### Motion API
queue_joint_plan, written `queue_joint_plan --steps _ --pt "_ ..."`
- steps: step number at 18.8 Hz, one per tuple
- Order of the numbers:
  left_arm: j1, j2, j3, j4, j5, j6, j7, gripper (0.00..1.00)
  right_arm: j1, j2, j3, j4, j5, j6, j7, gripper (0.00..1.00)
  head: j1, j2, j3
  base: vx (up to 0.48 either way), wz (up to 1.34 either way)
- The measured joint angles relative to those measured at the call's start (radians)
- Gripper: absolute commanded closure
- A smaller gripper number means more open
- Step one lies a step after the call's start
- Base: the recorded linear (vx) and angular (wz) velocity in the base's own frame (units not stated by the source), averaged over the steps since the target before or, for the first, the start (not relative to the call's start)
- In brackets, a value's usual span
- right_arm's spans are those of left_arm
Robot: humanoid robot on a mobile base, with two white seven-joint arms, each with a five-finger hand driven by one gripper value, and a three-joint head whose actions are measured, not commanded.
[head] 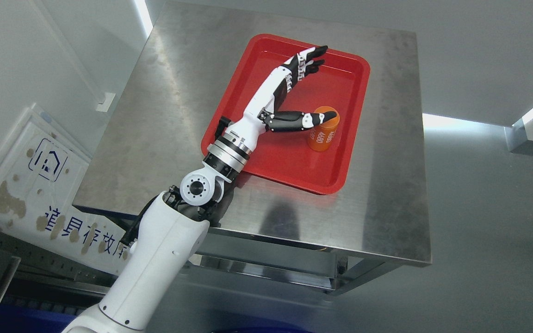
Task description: Grab orange capacitor from left shelf to right desk
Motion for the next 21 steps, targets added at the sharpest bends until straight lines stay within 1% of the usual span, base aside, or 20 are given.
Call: queue_joint_plan --steps 5,9,13,16,17,18,21 --pt "-0.053 0.0 0.116 -0.015 0.0 -0.065 0.006 0.01 0.0 0.0 0.0 0.0 0.0 0.0 0.0 0.0 0.0 0.0 0.0 -0.021 0.03" --pt "-0.026 0.0 0.227 -0.039 0.0 -0.083 0.062 0.0 0.0 0.0 0.0 0.0 0.0 0.0 0.0 0.0 0.0 0.0 0.0 -0.016 0.02" --pt "0.084 0.0 0.327 -0.085 0.0 -0.061 0.073 0.01 0.0 0.0 0.0 0.0 0.0 0.0 0.0 0.0 0.0 0.0 0.0 -0.014 0.02" --pt "0.174 0.0 0.378 -0.106 0.0 -0.057 0.039 0.02 0.0 0.0 0.0 0.0 -0.002 0.0 0.0 0.0 0.0 0.0 0.0 -0.016 0.02" --pt "0.208 0.0 0.395 -0.113 0.0 -0.058 0.023 0.02 0.0 0.0 0.0 0.0 -0.052 0.0 0.0 0.0 0.0 0.0 0.0 -0.015 0.02" --pt "0.236 0.0 0.408 -0.119 0.0 -0.058 0.015 0.02 0.0 0.0 0.0 0.0 -0.068 0.0 0.0 0.0 0.0 0.0 0.0 -0.015 0.02" --pt "0.299 0.0 0.439 -0.133 -0.002 -0.059 0.002 0.03 0.0 0.0 0.0 0.0 -0.041 0.0 0.0 0.0 0.0 0.0 0.0 -0.018 0.02"
